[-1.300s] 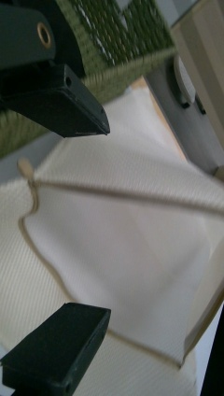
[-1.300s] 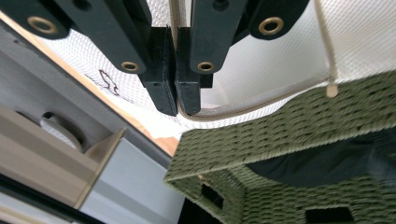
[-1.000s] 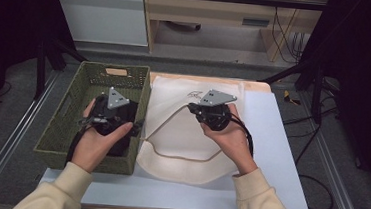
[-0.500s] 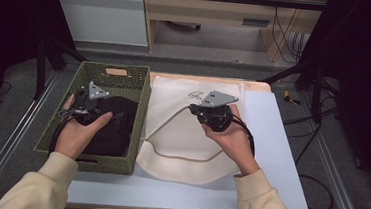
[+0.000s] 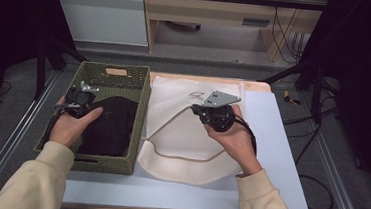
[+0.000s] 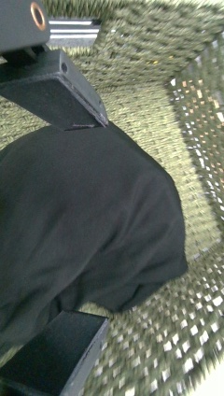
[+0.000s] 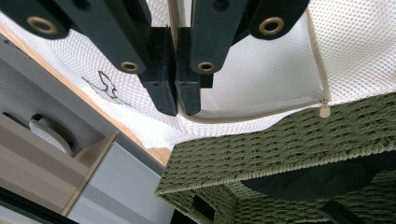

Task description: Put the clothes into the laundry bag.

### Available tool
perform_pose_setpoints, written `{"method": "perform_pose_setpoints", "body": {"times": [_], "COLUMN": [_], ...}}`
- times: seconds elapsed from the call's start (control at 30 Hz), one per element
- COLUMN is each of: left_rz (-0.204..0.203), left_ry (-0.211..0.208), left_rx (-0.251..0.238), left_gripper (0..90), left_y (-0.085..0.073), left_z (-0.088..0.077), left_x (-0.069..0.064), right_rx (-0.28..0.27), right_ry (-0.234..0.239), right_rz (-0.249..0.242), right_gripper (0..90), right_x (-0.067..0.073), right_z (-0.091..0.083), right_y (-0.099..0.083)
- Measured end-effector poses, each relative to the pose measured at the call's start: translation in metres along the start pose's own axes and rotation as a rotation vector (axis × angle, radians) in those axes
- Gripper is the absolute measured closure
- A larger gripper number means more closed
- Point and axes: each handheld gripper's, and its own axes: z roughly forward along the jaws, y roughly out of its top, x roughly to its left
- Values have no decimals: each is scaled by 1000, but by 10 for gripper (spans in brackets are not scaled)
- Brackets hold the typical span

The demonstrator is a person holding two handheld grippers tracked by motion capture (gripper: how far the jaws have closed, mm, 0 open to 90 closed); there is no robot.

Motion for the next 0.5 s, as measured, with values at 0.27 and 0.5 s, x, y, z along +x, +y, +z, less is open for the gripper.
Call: {"method": "perform_pose_setpoints", "body": {"times": [0.27,0.5], "left_rz": [-13,-45], "left_ry": [-16,-22], "left_rx": [64,82], "left_gripper": [50,50], "left_y": [-4,-11], "left_z": [28,46], "left_x": [10,19], "right_rx": [-1,7], "right_ry": [2,25], "right_rz": [-2,6], "right_gripper": [874,874], "right_x": [0,-8], "right_z": [0,11], "right_y": [2,-2]}}
